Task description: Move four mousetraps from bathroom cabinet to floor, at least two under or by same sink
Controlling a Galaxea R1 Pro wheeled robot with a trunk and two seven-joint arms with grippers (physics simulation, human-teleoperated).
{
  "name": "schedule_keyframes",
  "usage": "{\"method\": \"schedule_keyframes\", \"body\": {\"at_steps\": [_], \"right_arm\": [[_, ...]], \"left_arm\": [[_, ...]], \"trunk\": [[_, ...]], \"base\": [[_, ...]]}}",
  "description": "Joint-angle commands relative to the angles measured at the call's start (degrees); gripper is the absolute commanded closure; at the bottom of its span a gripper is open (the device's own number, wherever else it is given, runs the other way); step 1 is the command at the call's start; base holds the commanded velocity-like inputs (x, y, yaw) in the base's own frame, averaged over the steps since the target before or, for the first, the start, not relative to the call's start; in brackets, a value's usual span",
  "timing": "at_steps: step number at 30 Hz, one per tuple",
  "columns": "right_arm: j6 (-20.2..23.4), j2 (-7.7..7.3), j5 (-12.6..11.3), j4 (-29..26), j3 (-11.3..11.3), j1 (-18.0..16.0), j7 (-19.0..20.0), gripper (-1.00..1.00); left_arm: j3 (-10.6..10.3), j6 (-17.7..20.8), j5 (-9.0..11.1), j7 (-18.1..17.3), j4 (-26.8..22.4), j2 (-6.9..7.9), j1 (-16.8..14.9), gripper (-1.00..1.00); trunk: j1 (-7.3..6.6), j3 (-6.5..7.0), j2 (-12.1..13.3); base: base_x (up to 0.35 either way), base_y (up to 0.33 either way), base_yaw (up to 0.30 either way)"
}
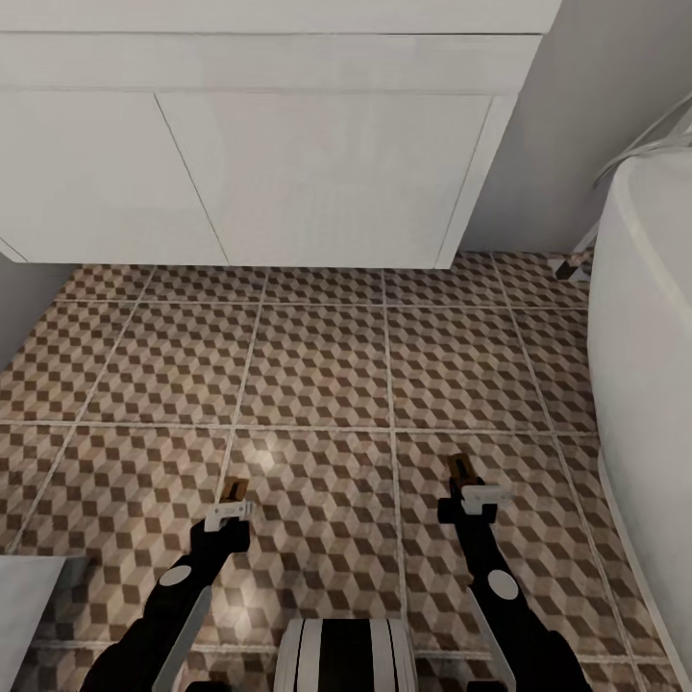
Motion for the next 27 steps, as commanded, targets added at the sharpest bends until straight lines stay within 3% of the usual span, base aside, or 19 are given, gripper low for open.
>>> {"method": "schedule_keyframes", "body": {"at_steps": [1,4,11,18,27], "right_arm": [[1.1,-0.02,0.0,0.0,0.1,-0.5,-0.2,1.00],[3.7,-0.02,0.0,0.0,0.1,-1.9,-0.2,1.00],[5.1,0.04,0.0,0.4,0.1,-4.6,-0.2,1.00],[4.1,0.05,-0.1,0.5,0.7,-5.0,0.0,1.00],[3.6,0.09,-0.1,0.2,0.7,-5.0,-0.1,1.00]], "left_arm": [[-0.2,0.2,0.4,0.6,1.5,0.09,-1.1,1.00],[-0.2,0.3,0.4,0.6,5.2,0.11,-3.7,1.00],[-0.2,0.2,0.4,0.7,10.1,0.08,-8.5,1.00],[-0.3,-0.3,0.4,0.6,11.1,0.47,-9.5,1.00],[-0.4,-0.2,0.3,0.6,8.1,0.82,-9.6,1.00]], "trunk": [[-0.01,-0.03,0.0],[-0.01,-0.03,0.0],[-0.01,-0.03,0.0],[-0.01,-0.03,0.0],[-0.01,-0.03,0.0]], "base": [[0.000,0.000,0.000],[0.000,0.000,0.000],[0.000,0.000,0.000],[0.000,0.000,0.000],[0.000,0.000,0.000]]}}
